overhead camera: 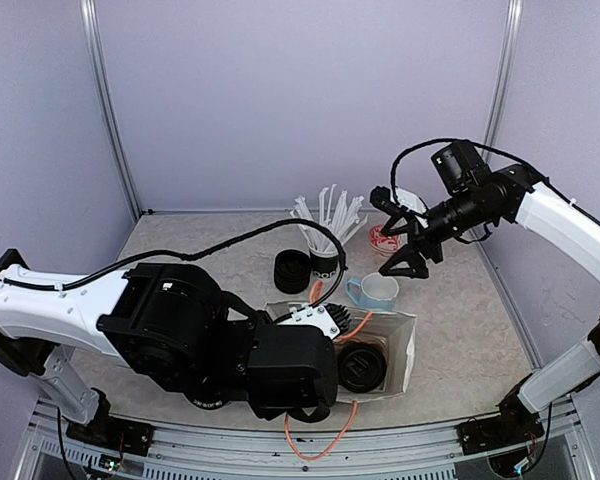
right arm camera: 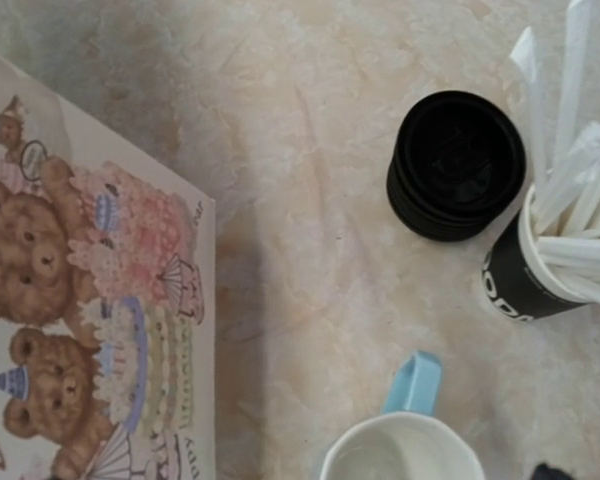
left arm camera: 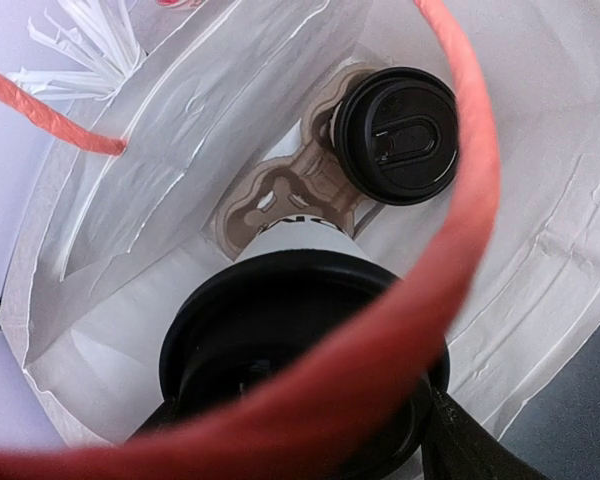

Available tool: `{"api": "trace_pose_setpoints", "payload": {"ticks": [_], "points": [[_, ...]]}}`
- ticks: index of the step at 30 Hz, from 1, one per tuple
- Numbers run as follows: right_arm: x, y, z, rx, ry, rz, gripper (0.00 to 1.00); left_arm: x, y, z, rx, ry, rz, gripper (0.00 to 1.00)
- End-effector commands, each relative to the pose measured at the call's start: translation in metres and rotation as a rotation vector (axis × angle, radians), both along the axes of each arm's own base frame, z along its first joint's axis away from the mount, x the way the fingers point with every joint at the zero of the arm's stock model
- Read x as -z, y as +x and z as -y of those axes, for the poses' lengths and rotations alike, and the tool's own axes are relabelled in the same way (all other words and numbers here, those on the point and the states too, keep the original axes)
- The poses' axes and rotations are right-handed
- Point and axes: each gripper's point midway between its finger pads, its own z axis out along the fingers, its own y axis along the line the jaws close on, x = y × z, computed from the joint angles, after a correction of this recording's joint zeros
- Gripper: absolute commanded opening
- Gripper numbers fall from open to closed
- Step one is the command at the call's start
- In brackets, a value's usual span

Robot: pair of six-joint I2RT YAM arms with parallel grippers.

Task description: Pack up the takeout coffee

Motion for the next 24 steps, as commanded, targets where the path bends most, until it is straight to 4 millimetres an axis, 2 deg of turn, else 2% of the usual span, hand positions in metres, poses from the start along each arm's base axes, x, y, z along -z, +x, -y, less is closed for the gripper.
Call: {"api": "trace_pose_setpoints", "payload": {"ticks": [1, 9, 24], "points": [[0.01, 0.0, -0.005, -0.023, 0.012, -0.032, 1.0, -0.004, 0.012, -0.001, -0.015, 0.012, 0.077, 0.43], [0.021, -0.006, -0.009, -0.058, 0.026, -0.078, 1.0, 0.02, 0.02, 0.006, -0.004, 0.106, 0.095, 0.44], [0.023, -0.019, -0.013, -0.112, 0.058, -0.117, 0.99, 0.042, 0.041, 0.015, 0.027, 0.143, 0.017, 0.44]]}}
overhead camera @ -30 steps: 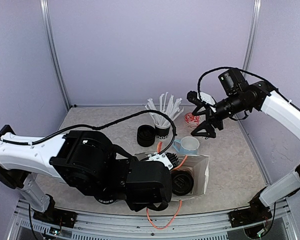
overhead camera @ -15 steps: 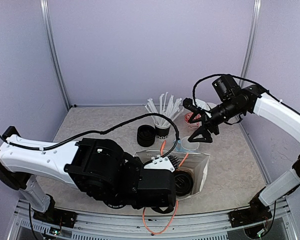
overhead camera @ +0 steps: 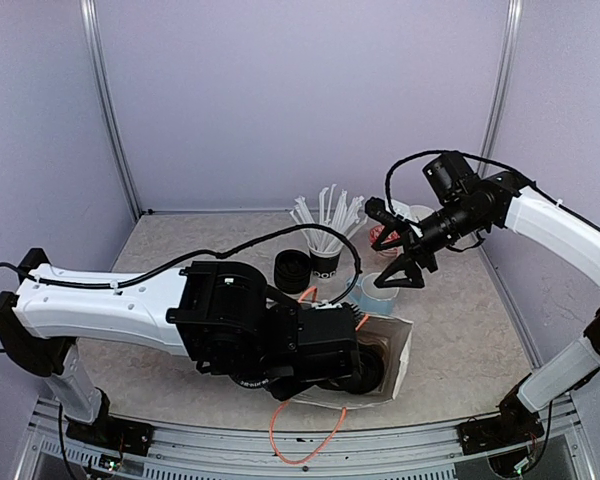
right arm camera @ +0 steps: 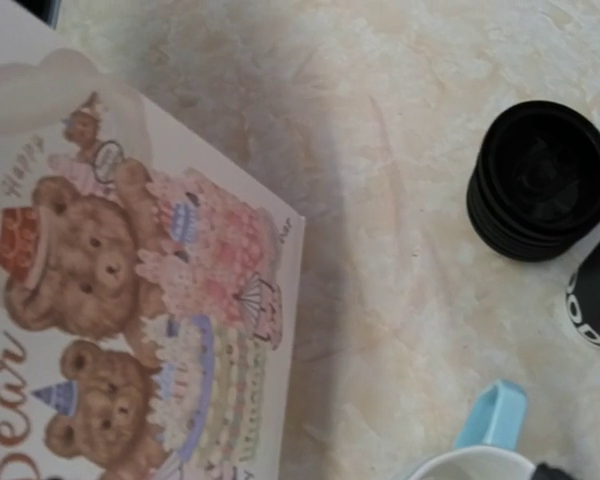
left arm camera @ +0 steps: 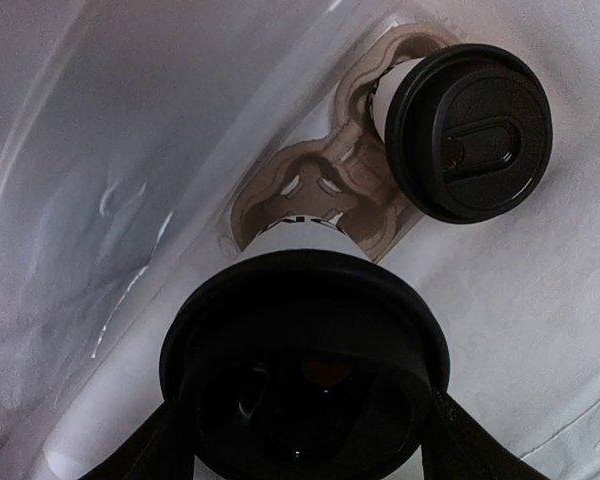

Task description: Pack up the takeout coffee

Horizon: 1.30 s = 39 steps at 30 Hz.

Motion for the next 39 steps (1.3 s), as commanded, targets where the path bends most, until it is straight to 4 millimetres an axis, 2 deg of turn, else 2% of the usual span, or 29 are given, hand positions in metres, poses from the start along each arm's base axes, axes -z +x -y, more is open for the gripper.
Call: {"api": "trace_pose_setpoints", "payload": {"ticks": [1, 11, 18, 25, 28, 39], "points": [[0.005, -0.007, 0.0, -0.03, 0.016, -0.027, 0.99, 0.009, 0.002, 0.01, 0.028, -0.019, -0.022, 0.44], [0.014, -0.007, -0.003, -0.051, 0.008, -0.054, 1.0, 0.028, 0.021, 0.012, 0.024, -0.021, -0.015, 0.45], [0.015, -0.009, -0.004, -0.065, 0.015, -0.065, 0.99, 0.035, 0.031, 0.009, -0.006, 0.0, -0.025, 0.49], [0.015, -0.012, -0.004, -0.072, 0.016, -0.07, 0.99, 0.03, 0.037, 0.002, -0.045, 0.021, -0.011, 0.58], [0.015, -0.012, -0.004, -0.071, 0.016, -0.072, 1.0, 0.033, 0.039, -0.001, -0.058, 0.038, -0.02, 0.63], [0.014, -0.015, -0.001, -0.064, 0.013, -0.065, 0.99, 0.046, 0.041, -0.004, -0.056, 0.068, -0.066, 0.71]]}}
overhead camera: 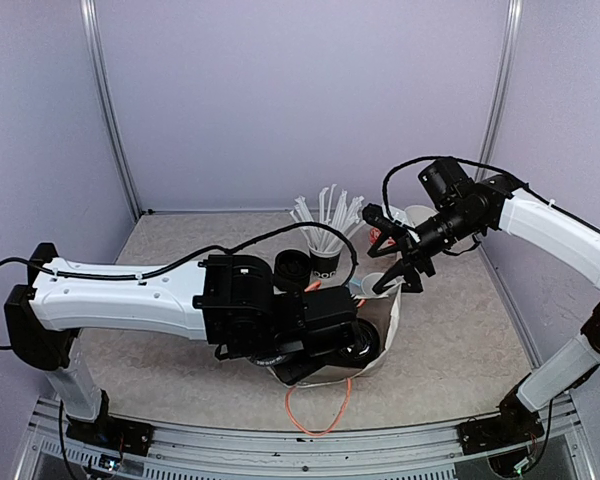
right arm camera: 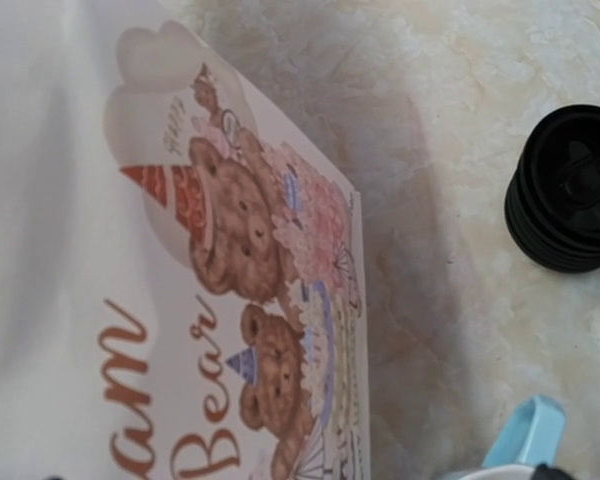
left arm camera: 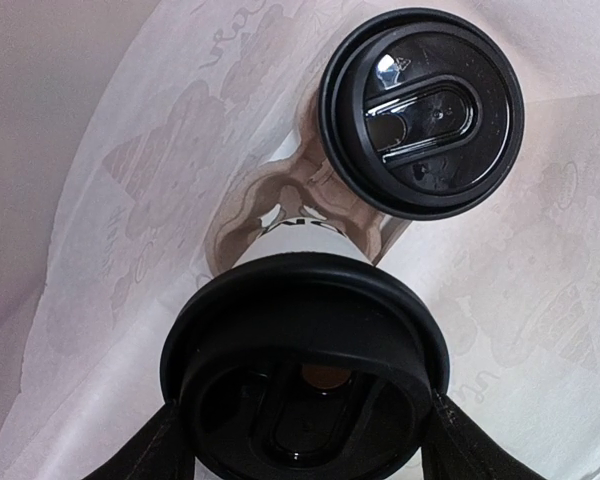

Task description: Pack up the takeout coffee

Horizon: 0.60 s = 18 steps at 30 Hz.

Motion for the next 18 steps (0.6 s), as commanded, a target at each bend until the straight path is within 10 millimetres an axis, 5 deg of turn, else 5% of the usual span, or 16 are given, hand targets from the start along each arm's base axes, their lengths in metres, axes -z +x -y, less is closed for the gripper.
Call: {"api": "trace_pose_setpoints", "payload": {"ticks": [1, 13, 14, 15, 18], "points": [[0.002, -0.008, 0.005, -0.003, -0.002, -0.025, 0.99, 0.021, 0.002, -0.009, -0.016, 0.079, -0.044, 0.71], [-0.001, -0.016, 0.007, -0.012, 0.005, -0.038, 0.99, 0.032, 0.008, -0.002, 0.002, 0.084, -0.032, 0.75], [0.0, -0.016, 0.007, -0.01, 0.004, -0.037, 1.0, 0.031, 0.009, -0.002, 0.001, 0.086, -0.031, 0.93], [-0.001, -0.016, 0.008, -0.009, 0.005, -0.035, 1.0, 0.029, 0.009, -0.002, -0.002, 0.086, -0.027, 0.98], [-0.002, -0.016, 0.008, -0.009, 0.007, -0.032, 1.0, 0.022, 0.01, -0.002, -0.007, 0.076, -0.023, 0.99]]}}
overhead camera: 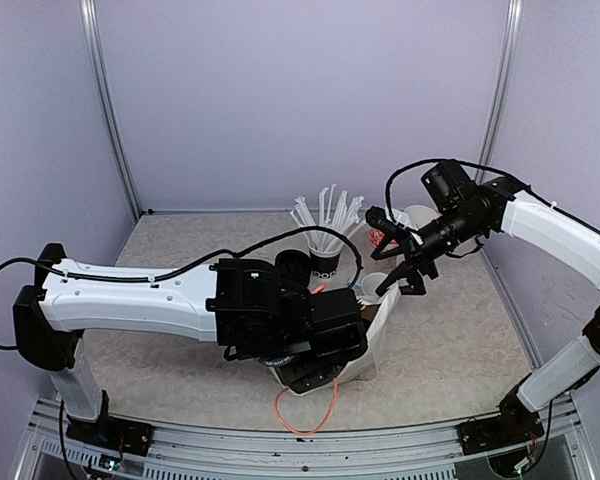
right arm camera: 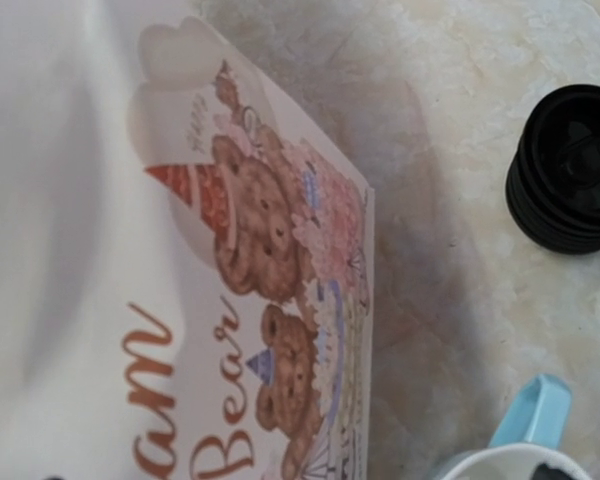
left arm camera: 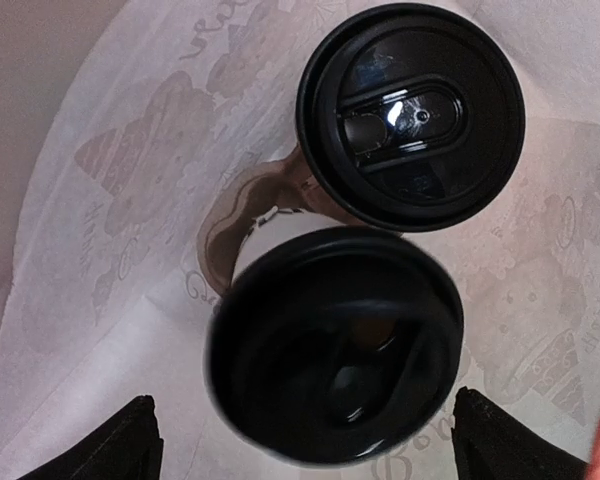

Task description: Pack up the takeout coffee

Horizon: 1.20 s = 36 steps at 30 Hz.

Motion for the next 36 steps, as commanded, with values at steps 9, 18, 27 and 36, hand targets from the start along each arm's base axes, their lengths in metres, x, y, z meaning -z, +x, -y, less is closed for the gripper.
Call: {"api": "trace_pose_setpoints", "payload": {"ticks": [9, 18, 27, 36], "points": [[-0.012, -0.011, 0.004, -0.007, 0.015, -0.011, 1.0, -0.02, 0.009, -0.005, -0.021, 0.011, 0.01, 0.99], [-0.008, -0.011, 0.008, 0.008, -0.009, -0.011, 1.0, -0.044, 0.003, 0.001, 0.008, -0.041, 0.019, 0.99], [-0.004, -0.016, 0.015, 0.016, -0.037, -0.009, 0.99, -0.081, -0.025, 0.02, 0.116, -0.191, 0.041, 0.99], [-0.003, -0.02, 0.016, 0.01, -0.026, -0.003, 1.0, -0.096, -0.037, 0.016, 0.124, -0.275, 0.034, 0.99]]}}
